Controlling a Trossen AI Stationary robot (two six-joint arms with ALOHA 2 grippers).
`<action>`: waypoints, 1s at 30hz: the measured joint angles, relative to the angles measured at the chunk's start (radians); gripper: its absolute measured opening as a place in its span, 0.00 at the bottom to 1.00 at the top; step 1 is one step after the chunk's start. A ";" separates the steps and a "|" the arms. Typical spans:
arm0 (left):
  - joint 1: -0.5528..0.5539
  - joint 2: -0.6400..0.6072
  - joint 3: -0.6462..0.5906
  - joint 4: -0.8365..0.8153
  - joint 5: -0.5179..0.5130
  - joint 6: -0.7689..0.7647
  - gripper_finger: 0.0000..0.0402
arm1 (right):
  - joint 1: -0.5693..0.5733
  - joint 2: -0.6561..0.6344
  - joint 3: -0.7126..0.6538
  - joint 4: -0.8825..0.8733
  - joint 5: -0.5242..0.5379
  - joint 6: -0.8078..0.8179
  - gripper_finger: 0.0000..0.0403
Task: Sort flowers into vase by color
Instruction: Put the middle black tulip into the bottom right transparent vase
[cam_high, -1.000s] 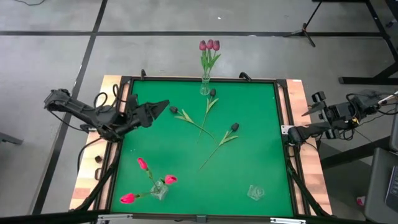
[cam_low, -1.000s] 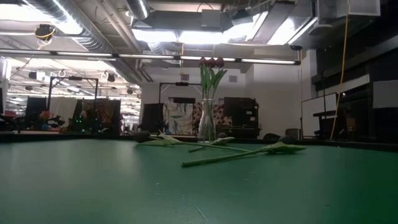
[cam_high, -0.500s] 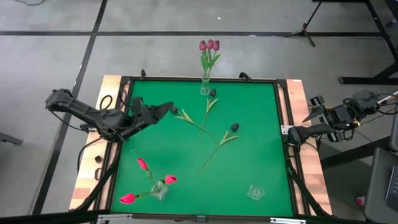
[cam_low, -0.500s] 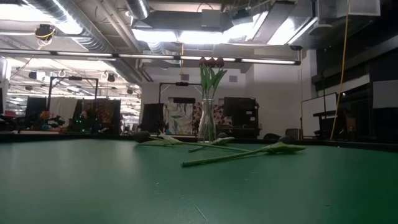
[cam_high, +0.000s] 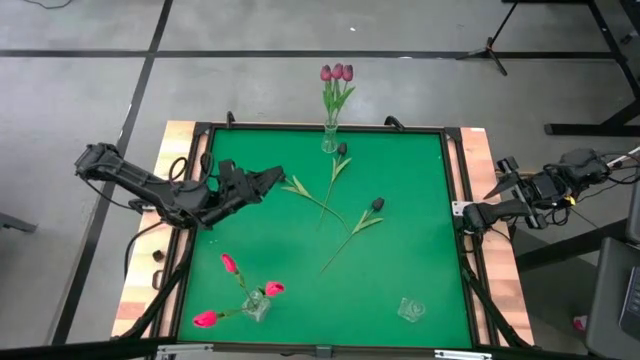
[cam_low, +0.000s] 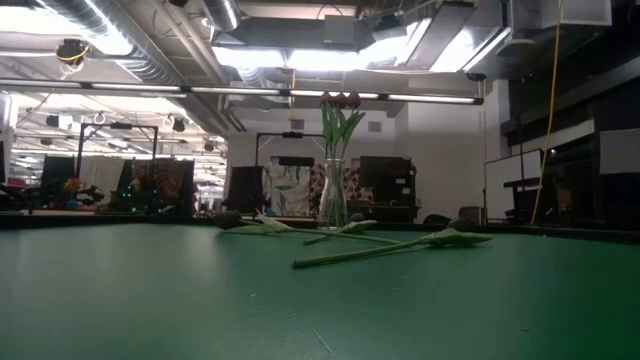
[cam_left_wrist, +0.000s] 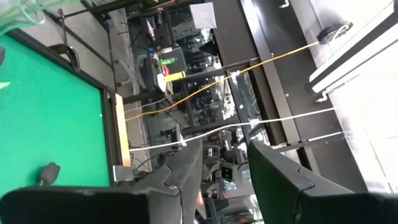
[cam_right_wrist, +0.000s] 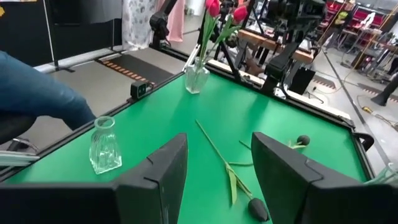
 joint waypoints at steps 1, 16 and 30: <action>0.000 -0.001 0.000 0.001 0.000 0.003 0.31 | 0.000 0.000 0.000 -0.007 0.000 0.000 0.45; 0.005 -0.001 0.000 -0.005 0.006 0.001 0.31 | 0.000 0.000 0.000 -0.021 0.085 0.130 0.45; 0.059 -0.006 0.000 -0.017 0.004 0.237 0.31 | 0.000 0.000 0.000 0.148 0.186 0.293 0.45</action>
